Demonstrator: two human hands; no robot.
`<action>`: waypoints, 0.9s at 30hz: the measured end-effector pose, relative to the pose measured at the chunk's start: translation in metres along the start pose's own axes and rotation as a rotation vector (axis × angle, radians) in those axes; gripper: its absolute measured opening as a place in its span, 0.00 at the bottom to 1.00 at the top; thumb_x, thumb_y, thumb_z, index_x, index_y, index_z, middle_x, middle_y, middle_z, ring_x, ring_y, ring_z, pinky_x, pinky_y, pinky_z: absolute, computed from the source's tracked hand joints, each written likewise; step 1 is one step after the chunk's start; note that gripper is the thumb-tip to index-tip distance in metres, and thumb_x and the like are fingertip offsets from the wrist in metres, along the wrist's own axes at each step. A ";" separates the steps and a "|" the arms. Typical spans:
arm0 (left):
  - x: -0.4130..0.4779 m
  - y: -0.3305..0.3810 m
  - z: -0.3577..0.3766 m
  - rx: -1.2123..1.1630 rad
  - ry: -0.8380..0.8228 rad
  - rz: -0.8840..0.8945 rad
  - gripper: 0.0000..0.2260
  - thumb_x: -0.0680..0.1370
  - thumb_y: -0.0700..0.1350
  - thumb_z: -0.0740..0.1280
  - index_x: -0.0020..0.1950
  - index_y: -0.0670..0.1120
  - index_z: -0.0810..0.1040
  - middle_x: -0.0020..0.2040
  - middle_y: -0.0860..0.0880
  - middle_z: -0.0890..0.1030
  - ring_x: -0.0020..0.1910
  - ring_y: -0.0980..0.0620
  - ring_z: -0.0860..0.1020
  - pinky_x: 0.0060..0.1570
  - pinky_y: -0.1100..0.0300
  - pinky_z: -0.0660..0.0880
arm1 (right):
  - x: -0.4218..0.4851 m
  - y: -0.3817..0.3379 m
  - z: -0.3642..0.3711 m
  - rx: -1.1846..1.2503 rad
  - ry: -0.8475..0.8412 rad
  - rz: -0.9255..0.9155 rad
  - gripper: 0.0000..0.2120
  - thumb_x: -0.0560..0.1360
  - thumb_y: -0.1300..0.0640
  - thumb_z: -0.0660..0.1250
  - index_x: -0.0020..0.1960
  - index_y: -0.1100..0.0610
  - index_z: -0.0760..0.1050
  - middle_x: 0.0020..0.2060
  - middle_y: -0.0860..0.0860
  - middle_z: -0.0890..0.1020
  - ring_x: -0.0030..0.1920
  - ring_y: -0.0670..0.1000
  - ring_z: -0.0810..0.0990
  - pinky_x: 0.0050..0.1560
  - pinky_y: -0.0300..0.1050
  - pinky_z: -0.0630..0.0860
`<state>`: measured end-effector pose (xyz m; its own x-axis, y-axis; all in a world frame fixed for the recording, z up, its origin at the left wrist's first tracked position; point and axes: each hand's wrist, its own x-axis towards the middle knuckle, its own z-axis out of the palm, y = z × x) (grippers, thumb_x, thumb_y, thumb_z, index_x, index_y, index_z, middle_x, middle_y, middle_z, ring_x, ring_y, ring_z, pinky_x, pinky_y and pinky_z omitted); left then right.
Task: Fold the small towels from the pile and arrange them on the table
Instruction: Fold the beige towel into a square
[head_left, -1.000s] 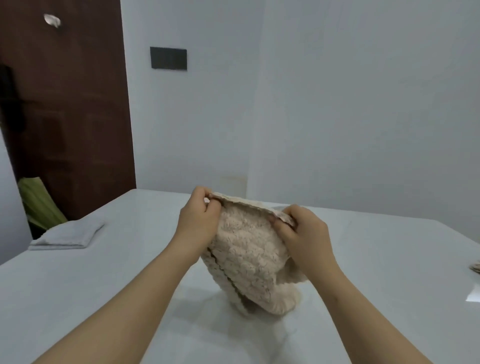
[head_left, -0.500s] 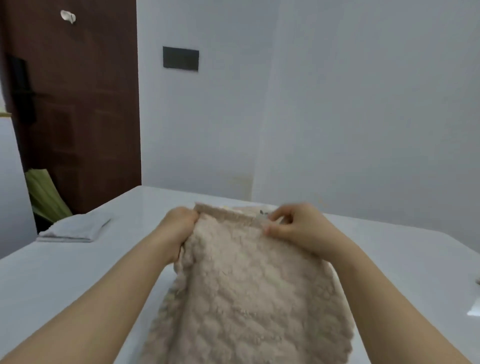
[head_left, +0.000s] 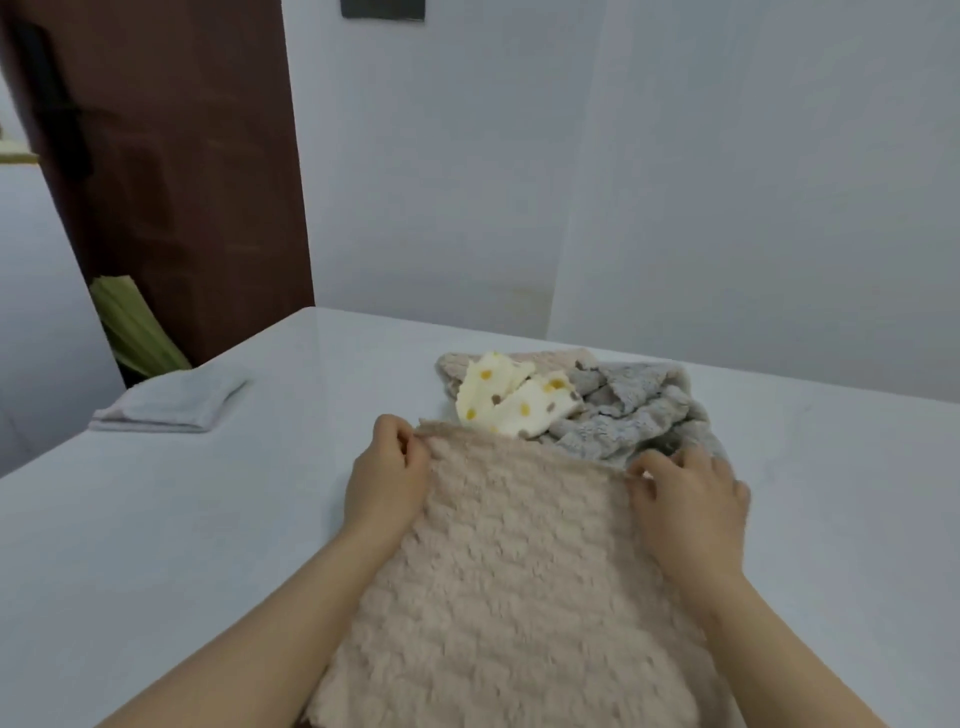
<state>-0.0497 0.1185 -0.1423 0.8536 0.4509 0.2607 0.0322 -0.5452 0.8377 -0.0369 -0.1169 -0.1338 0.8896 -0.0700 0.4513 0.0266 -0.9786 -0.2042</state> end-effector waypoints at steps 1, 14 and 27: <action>0.005 -0.001 0.001 0.011 0.021 -0.001 0.04 0.79 0.43 0.56 0.46 0.45 0.67 0.35 0.50 0.72 0.32 0.50 0.69 0.32 0.56 0.63 | 0.005 0.000 0.002 0.015 0.041 0.009 0.09 0.78 0.54 0.59 0.52 0.51 0.78 0.47 0.53 0.77 0.54 0.58 0.70 0.44 0.45 0.52; 0.039 0.008 0.029 0.104 -0.078 -0.067 0.05 0.78 0.42 0.59 0.52 0.47 0.64 0.50 0.47 0.73 0.42 0.49 0.73 0.41 0.55 0.70 | 0.043 -0.007 0.029 0.344 -0.106 0.034 0.20 0.77 0.57 0.58 0.69 0.52 0.63 0.51 0.52 0.80 0.50 0.57 0.78 0.47 0.55 0.77; -0.037 -0.007 0.015 0.532 -0.301 0.688 0.19 0.72 0.52 0.52 0.52 0.49 0.79 0.46 0.51 0.79 0.47 0.49 0.78 0.44 0.55 0.73 | -0.058 0.030 -0.008 0.380 -0.125 -0.322 0.04 0.70 0.59 0.69 0.40 0.51 0.76 0.32 0.38 0.68 0.36 0.41 0.69 0.38 0.30 0.64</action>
<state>-0.0738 0.0947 -0.1649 0.8699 -0.2556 0.4217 -0.3619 -0.9118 0.1939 -0.0909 -0.1434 -0.1590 0.8563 0.2694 0.4406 0.4510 -0.8057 -0.3840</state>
